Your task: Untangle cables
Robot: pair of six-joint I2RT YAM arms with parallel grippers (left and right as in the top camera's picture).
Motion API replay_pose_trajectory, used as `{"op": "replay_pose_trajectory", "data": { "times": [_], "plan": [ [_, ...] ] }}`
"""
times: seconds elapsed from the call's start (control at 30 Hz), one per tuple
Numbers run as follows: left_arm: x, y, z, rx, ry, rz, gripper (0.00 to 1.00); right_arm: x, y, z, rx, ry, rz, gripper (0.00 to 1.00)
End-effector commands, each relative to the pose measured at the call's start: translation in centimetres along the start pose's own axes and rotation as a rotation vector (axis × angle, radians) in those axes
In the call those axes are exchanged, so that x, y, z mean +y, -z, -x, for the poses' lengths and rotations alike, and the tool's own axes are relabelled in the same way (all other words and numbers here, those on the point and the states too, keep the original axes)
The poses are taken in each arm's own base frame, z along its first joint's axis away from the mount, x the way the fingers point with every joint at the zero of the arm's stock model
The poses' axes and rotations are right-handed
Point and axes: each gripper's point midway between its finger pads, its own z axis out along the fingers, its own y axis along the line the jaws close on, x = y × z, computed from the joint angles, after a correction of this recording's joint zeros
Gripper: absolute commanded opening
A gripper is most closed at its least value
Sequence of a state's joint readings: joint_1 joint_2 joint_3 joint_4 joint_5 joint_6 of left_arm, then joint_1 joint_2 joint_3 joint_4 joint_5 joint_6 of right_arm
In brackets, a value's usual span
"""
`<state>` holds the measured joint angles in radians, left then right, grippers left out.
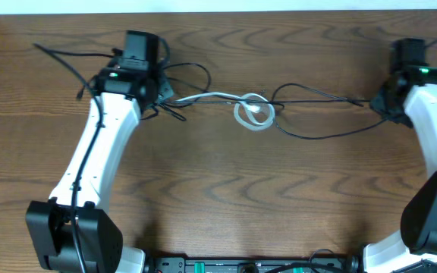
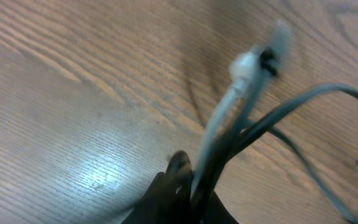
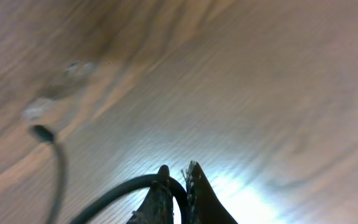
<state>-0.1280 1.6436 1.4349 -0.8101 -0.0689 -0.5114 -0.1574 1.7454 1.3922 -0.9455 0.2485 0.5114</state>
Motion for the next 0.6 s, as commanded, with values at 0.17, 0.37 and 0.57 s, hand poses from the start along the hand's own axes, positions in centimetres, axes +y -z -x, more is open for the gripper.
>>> {"op": "replay_pose_trajectory", "data": {
  "times": [0.17,0.37,0.57],
  "plan": [
    [4.6,-0.4,2.3,0.008,0.059,0.012,0.07,-1.7,-0.5,2.1,0.023,-0.039,0.148,0.01],
    [-4.5,1.4,0.4,0.078,-0.169,-0.424,0.07,5.5,1.5,0.9,0.011,0.258,0.451,0.65],
    [-10.2,4.4,-1.5,0.126,-0.264,-0.716,0.08,12.2,5.4,-2.0,-0.007,0.533,0.778,0.86]
  ]
}}
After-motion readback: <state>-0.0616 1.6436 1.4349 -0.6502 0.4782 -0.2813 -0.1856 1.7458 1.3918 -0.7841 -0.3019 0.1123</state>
